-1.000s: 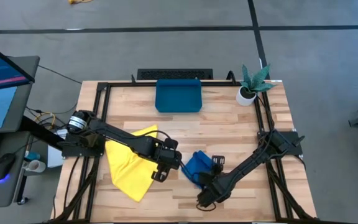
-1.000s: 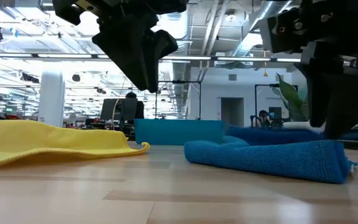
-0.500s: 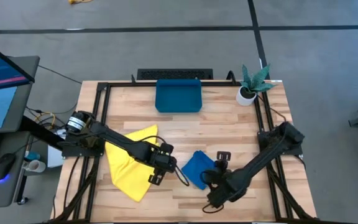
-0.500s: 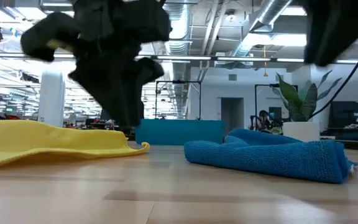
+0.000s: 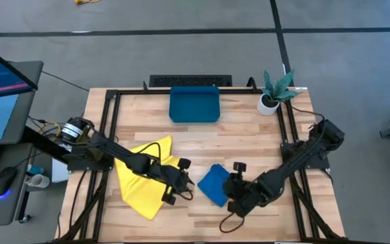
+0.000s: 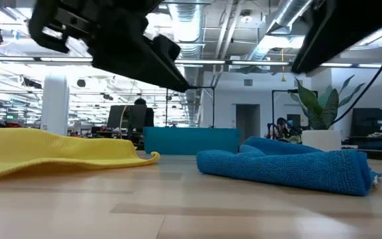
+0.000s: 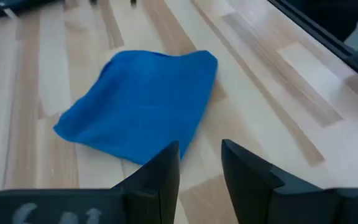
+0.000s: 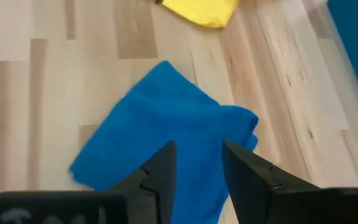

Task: Roll microfiber towels into tight, uniform cylinder then place into a basket
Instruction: Roll the blue microfiber cloth

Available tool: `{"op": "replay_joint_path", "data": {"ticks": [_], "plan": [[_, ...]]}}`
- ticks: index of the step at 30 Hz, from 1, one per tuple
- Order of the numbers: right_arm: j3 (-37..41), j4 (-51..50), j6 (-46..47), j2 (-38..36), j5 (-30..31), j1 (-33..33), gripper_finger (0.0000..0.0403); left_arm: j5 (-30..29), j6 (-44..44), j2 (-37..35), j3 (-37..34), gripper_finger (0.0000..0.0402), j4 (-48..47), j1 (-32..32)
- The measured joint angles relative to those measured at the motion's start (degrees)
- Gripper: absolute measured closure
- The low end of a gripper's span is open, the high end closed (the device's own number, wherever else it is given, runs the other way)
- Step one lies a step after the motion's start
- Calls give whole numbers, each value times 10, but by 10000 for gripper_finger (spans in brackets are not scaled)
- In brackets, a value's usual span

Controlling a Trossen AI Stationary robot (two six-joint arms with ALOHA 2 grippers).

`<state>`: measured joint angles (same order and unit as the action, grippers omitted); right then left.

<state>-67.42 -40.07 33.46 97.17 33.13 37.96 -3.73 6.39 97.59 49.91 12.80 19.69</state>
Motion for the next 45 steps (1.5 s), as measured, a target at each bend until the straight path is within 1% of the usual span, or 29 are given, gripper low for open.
{"op": "replay_joint_path", "data": {"ticks": [3,7,10,12,17,23,27,35,38,45], "plan": [[35,73,-25,0,0,-19,257,1,5,24,0,290,30,-10],[59,125,-49,6,-8,-47,257,3,11,63,1,290,63,-29],[75,159,-53,6,-29,-65,261,4,14,89,1,290,87,-43],[86,179,-54,6,-37,-75,269,8,15,103,2,290,98,-51],[118,234,-54,6,-76,-103,296,47,13,123,2,290,126,-59],[141,245,-35,6,-80,-123,326,53,13,123,2,290,130,-59],[158,259,-33,6,-105,-132,342,60,9,123,2,290,122,-59],[174,262,-3,6,-108,-134,364,76,15,132,1,290,166,-58],[180,262,6,6,-108,-134,373,75,18,153,12,290,179,-58],[181,254,14,6,-108,-135,388,76,6,203,47,290,159,-59]]}}
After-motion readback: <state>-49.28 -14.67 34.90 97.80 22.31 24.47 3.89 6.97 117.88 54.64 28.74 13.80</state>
